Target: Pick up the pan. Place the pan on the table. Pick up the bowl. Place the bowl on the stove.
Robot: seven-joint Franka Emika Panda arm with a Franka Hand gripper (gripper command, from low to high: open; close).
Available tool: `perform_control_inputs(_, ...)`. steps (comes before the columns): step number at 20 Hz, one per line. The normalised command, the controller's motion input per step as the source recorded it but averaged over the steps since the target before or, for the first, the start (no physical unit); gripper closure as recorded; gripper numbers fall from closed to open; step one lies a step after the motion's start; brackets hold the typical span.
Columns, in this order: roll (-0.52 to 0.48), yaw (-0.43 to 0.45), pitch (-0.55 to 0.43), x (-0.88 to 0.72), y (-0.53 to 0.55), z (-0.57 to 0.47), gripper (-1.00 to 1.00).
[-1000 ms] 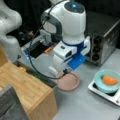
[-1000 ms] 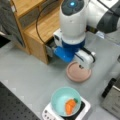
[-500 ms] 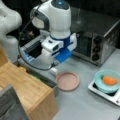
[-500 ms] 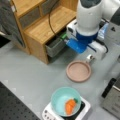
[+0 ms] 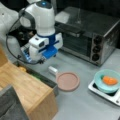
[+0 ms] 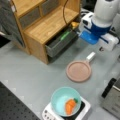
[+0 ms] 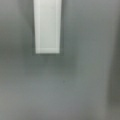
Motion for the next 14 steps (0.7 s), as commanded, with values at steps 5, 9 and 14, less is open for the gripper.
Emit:
perform_control_inputs(5,0.168,0.090,-0.251,-0.27,-0.09,-0.23,-1.00)
perform_control_inputs(9,0.192,0.074,-0.192,-0.18,-0.10,-0.19,-1.00)
perform_control_inputs(14,0.212,0.035,-0.083,-0.12,-0.05,-0.05,-1.00)
